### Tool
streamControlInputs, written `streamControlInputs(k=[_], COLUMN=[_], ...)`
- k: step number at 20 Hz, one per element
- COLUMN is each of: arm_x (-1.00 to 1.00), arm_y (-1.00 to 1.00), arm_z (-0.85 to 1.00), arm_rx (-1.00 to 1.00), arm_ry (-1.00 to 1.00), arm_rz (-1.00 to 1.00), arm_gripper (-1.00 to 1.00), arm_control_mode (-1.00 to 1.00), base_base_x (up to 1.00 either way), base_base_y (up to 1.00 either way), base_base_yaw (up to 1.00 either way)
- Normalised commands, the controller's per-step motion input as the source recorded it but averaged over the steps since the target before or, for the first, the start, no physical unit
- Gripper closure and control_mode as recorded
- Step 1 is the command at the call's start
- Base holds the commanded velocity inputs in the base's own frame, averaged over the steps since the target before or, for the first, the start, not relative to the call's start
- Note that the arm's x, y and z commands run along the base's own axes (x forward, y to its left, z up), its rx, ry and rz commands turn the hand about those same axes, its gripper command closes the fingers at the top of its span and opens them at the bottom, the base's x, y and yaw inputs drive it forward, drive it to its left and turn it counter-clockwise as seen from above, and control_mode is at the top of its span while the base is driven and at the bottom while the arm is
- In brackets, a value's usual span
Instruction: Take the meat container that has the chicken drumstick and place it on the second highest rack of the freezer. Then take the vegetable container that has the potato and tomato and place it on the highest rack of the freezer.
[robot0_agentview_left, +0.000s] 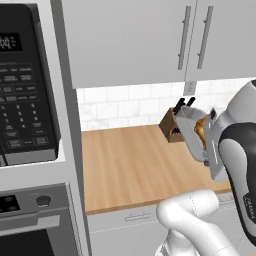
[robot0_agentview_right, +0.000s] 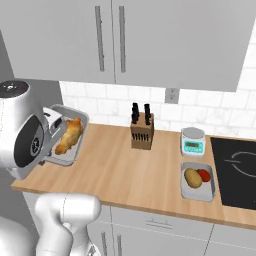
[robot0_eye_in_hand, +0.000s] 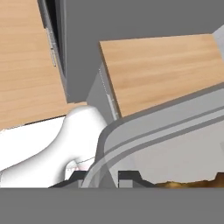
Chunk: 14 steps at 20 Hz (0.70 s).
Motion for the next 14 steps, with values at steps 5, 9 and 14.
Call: streamControlInputs(k=[5,9,14], arm_x=[-0.12,0.0,0.0], arm_y=[0.05,0.0,0.0], arm_z=[-0.03,0.0,0.0], arm_rx=[0.01,0.0,0.0], arm_ry=[0.03,0.0,0.0], arm_rz=[0.0,0.0,0.0], arm_gripper=[1.0,1.0,1.0], arm_control_mode=[1.0,1.0,1.0], base_base_x=[-0.19,-1.0,-0.84], base_base_y=[0.04,0.17,0.23], base_base_yaw=[0.0,0.12,0.6])
